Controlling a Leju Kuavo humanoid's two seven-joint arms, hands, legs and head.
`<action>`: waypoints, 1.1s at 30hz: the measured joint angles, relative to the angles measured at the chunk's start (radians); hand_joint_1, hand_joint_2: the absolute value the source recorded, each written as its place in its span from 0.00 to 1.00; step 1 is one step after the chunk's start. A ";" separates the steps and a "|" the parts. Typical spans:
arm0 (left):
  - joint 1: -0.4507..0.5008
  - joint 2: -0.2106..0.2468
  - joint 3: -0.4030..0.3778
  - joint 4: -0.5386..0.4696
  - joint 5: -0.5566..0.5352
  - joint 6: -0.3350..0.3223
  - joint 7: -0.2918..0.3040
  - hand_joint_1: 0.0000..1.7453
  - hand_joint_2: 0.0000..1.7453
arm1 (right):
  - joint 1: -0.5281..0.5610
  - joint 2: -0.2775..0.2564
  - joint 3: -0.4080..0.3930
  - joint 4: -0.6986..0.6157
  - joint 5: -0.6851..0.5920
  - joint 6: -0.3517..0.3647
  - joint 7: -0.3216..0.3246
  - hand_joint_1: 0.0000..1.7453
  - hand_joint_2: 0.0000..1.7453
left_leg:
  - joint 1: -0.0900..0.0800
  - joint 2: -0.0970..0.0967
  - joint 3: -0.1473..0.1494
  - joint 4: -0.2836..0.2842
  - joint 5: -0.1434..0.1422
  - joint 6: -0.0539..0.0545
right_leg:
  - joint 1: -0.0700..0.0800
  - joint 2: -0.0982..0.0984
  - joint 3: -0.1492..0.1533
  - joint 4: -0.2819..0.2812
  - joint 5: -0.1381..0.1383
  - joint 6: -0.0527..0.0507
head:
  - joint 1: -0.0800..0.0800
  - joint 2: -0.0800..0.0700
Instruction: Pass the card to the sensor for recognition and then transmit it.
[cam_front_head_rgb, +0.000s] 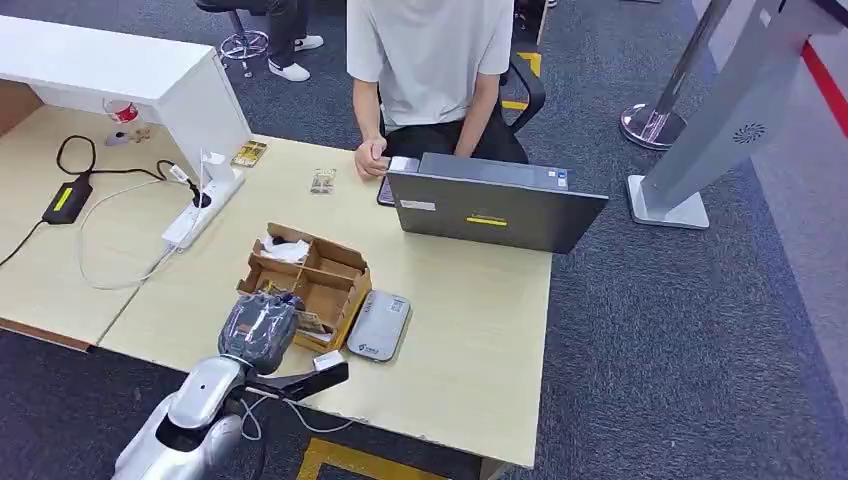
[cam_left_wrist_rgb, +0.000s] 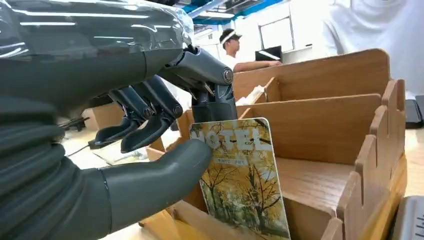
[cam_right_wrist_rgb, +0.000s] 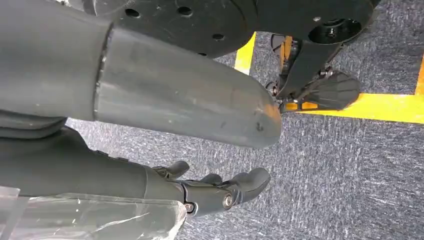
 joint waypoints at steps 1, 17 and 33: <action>0.000 0.000 0.000 -0.002 -0.001 0.000 0.000 1.00 1.00 | 0.000 0.000 0.000 0.000 0.000 0.000 0.000 0.00 0.00 | 0.000 0.000 0.000 0.000 0.000 0.000 | 0.000 0.000 0.000 0.000 0.000 0.000 | 0.000 0.000; -0.169 0.034 0.000 -0.237 0.068 -0.090 0.003 1.00 1.00 | -0.001 0.000 -0.032 0.000 0.025 -0.003 -0.006 0.00 0.00 | 0.000 -0.001 0.000 0.000 0.001 -0.001 | 0.000 0.000 0.000 0.000 0.001 0.000 | 0.000 0.000; -0.683 0.060 0.000 0.108 -0.221 -0.006 0.148 1.00 1.00 | -0.013 0.000 -0.033 0.000 0.127 0.014 0.017 0.00 0.00 | 0.000 0.000 0.000 0.000 0.003 0.000 | 0.000 0.000 -0.001 0.001 0.004 0.000 | 0.000 0.000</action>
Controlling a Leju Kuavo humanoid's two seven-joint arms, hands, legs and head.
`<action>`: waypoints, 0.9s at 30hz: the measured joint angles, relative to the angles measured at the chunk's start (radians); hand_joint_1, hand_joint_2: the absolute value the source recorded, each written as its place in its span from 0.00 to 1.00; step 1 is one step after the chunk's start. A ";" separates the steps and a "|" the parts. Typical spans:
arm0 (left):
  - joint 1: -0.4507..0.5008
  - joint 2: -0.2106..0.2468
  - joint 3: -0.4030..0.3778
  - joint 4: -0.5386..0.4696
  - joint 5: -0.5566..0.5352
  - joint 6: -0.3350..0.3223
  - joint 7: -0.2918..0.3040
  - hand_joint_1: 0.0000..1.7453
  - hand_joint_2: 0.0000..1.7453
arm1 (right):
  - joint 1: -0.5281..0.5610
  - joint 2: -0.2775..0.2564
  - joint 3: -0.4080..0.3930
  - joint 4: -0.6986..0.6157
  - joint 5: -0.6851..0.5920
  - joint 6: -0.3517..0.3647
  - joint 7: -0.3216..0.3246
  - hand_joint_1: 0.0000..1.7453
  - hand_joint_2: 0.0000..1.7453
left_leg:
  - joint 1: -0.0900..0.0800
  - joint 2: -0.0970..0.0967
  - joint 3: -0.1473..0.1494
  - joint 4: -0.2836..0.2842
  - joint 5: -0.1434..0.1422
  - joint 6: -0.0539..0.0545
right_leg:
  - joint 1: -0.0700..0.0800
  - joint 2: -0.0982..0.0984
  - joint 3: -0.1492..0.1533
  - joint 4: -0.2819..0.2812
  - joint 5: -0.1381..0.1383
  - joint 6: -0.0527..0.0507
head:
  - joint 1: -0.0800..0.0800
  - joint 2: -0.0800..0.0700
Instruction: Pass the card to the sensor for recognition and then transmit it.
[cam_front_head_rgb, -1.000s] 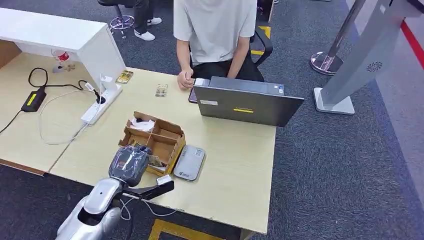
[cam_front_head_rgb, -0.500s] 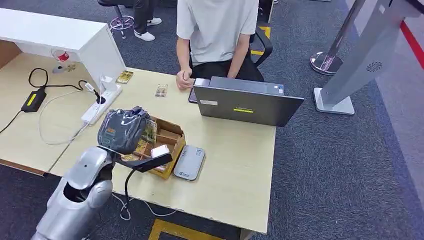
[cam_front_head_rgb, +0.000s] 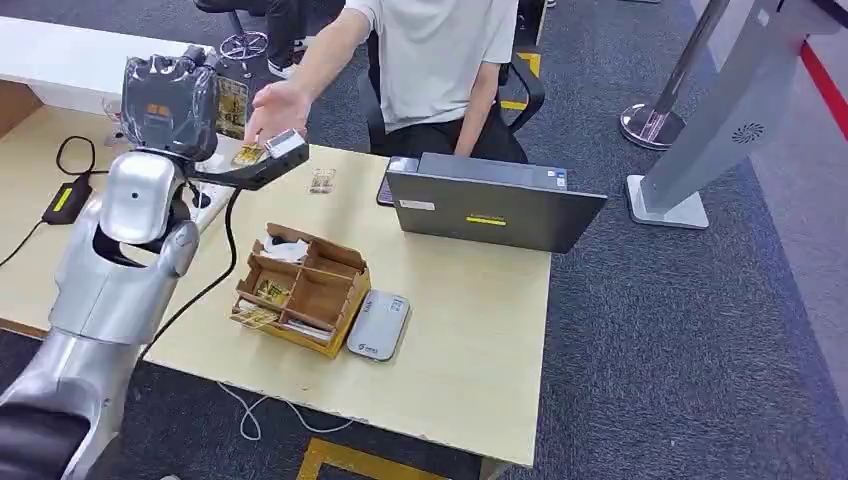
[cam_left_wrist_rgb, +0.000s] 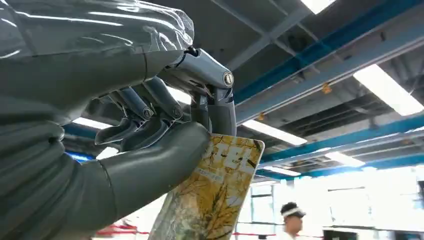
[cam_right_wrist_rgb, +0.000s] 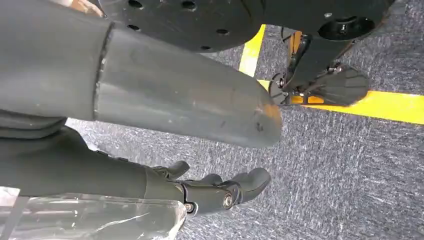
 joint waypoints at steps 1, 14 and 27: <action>-0.021 0.001 0.000 0.040 -0.015 0.001 0.005 1.00 1.00 | 0.000 0.000 0.000 0.000 0.005 0.000 0.003 0.00 0.00 | 0.000 0.000 0.000 0.000 0.000 0.000 | 0.000 0.000 0.000 0.000 0.000 0.000 | 0.000 0.000; -0.097 -0.005 0.001 0.264 -0.018 0.015 0.012 0.00 1.00 | -0.001 0.000 0.000 0.000 0.017 0.000 0.013 0.00 0.00 | 0.000 0.000 -0.001 0.000 0.001 0.000 | 0.000 0.000 -0.001 0.000 0.000 0.000 | 0.000 0.000; 0.053 0.001 0.078 0.080 0.337 0.009 -0.147 0.00 1.00 | 0.001 0.000 -0.018 0.000 -0.015 -0.008 0.002 0.00 0.00 | 0.000 0.001 -0.002 0.000 0.000 0.000 | 0.000 0.002 0.001 0.000 0.000 0.000 | 0.001 0.000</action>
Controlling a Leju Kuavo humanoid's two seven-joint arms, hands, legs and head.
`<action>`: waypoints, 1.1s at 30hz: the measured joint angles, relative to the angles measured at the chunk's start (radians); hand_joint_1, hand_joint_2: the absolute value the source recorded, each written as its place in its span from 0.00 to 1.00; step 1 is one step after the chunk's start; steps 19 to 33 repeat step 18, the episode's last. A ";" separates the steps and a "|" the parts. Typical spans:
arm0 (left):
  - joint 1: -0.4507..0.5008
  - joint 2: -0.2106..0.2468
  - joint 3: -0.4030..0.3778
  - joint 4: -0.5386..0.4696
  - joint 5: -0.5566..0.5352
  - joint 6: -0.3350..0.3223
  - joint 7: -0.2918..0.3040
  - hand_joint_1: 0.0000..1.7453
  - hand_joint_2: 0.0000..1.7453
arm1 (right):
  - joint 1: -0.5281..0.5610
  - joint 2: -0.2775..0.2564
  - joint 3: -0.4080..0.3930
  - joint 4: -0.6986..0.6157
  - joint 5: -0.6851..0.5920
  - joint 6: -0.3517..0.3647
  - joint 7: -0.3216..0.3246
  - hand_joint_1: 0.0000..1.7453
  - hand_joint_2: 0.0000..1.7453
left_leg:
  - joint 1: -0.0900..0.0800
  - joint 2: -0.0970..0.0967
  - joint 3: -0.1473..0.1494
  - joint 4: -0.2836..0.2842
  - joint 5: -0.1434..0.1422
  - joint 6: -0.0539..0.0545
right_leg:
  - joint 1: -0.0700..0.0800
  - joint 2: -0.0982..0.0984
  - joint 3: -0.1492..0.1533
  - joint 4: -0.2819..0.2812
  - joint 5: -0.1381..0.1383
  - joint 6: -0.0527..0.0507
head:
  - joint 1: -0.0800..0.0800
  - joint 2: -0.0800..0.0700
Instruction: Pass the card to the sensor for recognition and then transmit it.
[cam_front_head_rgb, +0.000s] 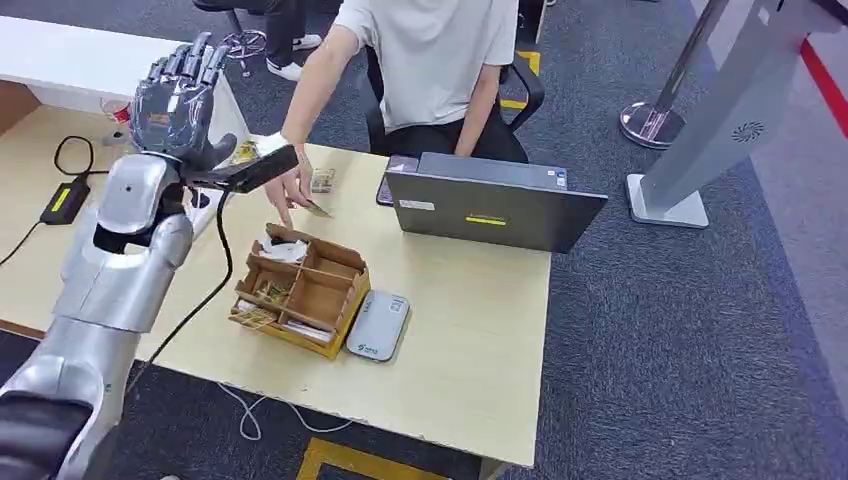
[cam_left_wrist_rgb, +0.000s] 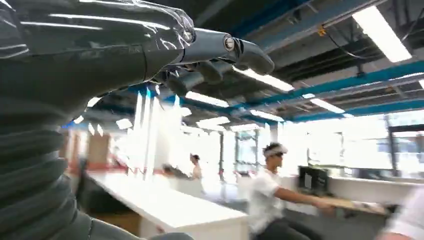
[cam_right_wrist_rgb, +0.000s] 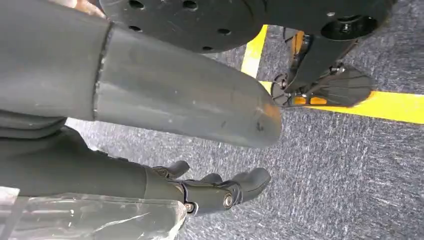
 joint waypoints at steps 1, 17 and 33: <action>0.051 0.017 0.023 -0.060 0.118 -0.022 -0.039 0.00 1.00 | 0.000 0.001 -0.009 0.000 -0.013 -0.004 -0.005 0.00 0.00 | 0.000 0.003 0.001 0.000 -0.002 -0.001 | 0.000 0.003 -0.001 0.000 0.000 0.000 | 0.000 0.000; 0.645 0.128 0.604 -0.460 0.933 -0.213 -0.371 0.00 1.00 | 0.022 0.005 -0.097 0.000 -0.061 -0.027 -0.019 0.00 0.00 | 0.002 0.016 0.005 -0.003 -0.009 -0.007 | 0.000 0.017 -0.002 0.000 -0.008 -0.007 | -0.003 0.000; 0.727 0.089 0.900 -0.442 1.089 -0.411 -0.431 0.00 1.00 | 0.023 0.005 -0.121 0.000 -0.072 -0.026 -0.034 0.00 0.00 | 0.002 0.015 0.004 -0.003 -0.010 -0.007 | 0.001 0.015 -0.002 0.000 -0.010 -0.007 | -0.003 0.000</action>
